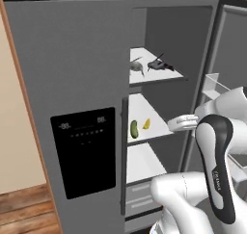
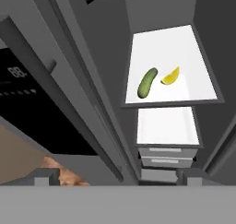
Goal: Gather the lemon wedge and cucumber from the fridge and place them on a tray on the dining counter. Then gather the fishs from the fridge and place them on the other tray.
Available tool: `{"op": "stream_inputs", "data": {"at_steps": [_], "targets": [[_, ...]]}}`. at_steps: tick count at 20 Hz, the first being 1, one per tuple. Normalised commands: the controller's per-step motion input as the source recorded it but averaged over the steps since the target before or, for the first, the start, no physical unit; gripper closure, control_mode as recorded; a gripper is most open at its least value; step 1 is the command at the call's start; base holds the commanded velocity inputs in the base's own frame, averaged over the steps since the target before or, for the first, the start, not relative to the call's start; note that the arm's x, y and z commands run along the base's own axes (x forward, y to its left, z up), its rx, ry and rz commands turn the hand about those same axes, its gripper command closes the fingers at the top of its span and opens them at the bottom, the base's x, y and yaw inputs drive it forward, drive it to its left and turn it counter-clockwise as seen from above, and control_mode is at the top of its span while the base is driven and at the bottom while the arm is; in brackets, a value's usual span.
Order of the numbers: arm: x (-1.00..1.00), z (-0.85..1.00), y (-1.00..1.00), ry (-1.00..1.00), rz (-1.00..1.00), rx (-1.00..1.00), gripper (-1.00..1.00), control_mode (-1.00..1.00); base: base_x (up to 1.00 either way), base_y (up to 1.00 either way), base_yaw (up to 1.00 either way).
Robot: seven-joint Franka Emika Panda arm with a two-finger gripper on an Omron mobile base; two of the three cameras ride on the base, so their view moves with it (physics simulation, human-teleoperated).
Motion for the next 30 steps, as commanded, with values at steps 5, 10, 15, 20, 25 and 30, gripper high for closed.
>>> {"op": "stream_inputs", "data": {"at_steps": [5, 10, 15, 20, 25, 30], "targets": [[0.00, 0.00, 0.00, 0.00, 0.00, 0.00, -1.00, 1.00, 0.58, 0.08, -0.18], [0.00, 0.00, 0.00, 0.00, 0.00, 0.00, -1.00, 1.00, 0.81, 0.08, -0.17], [0.00, 0.00, 0.00, 0.00, 0.00, 0.00, -1.00, 1.00, 0.78, 0.07, -0.14], [0.00, 0.00, 0.00, 0.00, 0.00, 0.00, -1.00, 1.00, 0.40, 0.03, -0.15], [0.00, 0.00, 0.00, 0.00, 0.00, 0.00, -1.00, 1.00, 0.35, 0.06, -0.11], [0.10, -0.06, 0.00, 0.00, 0.00, 0.00, -1.00, -1.00, 0.10, 0.00, 0.00]]}}
